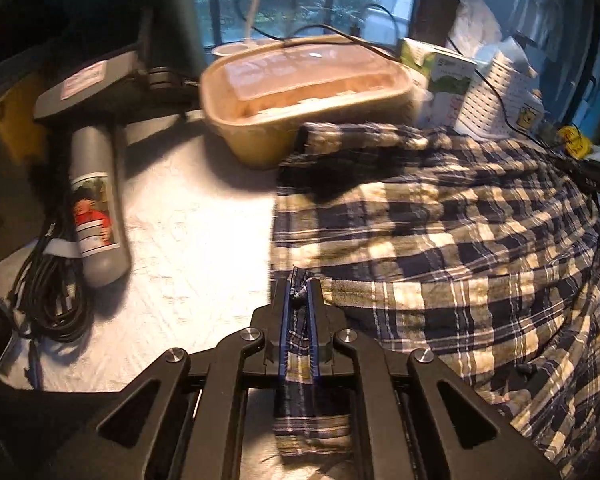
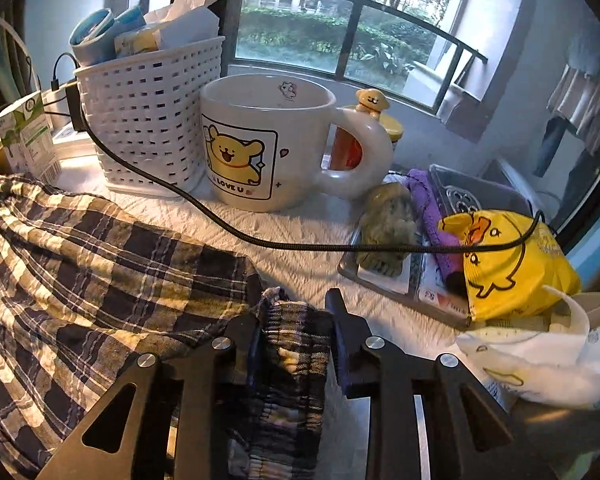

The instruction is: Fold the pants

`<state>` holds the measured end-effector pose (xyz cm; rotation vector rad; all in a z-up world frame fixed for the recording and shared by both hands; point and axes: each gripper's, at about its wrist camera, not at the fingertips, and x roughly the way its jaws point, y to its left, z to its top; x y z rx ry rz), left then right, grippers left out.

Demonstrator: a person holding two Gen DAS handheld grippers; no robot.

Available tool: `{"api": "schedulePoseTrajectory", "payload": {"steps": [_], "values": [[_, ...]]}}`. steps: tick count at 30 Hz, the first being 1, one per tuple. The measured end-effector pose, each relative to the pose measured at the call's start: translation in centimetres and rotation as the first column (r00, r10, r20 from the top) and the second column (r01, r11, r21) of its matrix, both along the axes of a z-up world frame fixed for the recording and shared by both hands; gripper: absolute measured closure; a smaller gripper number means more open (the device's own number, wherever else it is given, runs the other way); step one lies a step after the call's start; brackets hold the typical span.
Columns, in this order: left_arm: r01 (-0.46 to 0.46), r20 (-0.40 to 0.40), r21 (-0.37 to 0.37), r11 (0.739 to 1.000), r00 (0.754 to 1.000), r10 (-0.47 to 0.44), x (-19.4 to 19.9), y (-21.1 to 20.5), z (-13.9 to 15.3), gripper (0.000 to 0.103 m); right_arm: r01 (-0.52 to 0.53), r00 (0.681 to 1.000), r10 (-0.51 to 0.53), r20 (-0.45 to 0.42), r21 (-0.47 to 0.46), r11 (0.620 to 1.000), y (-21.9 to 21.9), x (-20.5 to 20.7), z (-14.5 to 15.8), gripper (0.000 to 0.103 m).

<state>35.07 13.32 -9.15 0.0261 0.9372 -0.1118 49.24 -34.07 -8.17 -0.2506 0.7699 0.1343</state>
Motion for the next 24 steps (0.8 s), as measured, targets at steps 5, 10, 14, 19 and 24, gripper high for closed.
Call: {"api": "schedulePoseTrajectory", "payload": {"steps": [5,10,14,19,24], "values": [[-0.003,0.015,-0.026,1.000,1.000,0.004,-0.9,0.7,1.2,0.096,-0.009,1.000,0.009,-0.021,0.015,1.000,0.2,-0.9,0.5,0.061],[0.003,0.068,-0.051,0.999,0.998,0.001,-2.5,0.4,3.4,0.096,-0.042,0.999,0.041,0.020,0.059,0.997,0.2,-4.6,2.9,0.037],[0.019,0.096,-0.049,0.999,0.995,-0.015,-4.3,-0.7,4.8,0.095,-0.053,0.998,0.050,0.040,0.063,0.997,0.3,-7.6,4.1,0.037],[0.056,0.111,-0.038,0.998,0.992,-0.052,-7.0,-2.2,5.4,0.086,-0.065,0.997,0.062,0.050,0.069,0.995,0.6,-11.8,4.7,0.037],[0.092,0.122,-0.008,0.996,0.988,-0.090,-10.4,-3.9,5.5,0.079,-0.064,0.998,0.062,0.020,0.124,0.990,0.1,-15.0,4.1,0.036]]}}
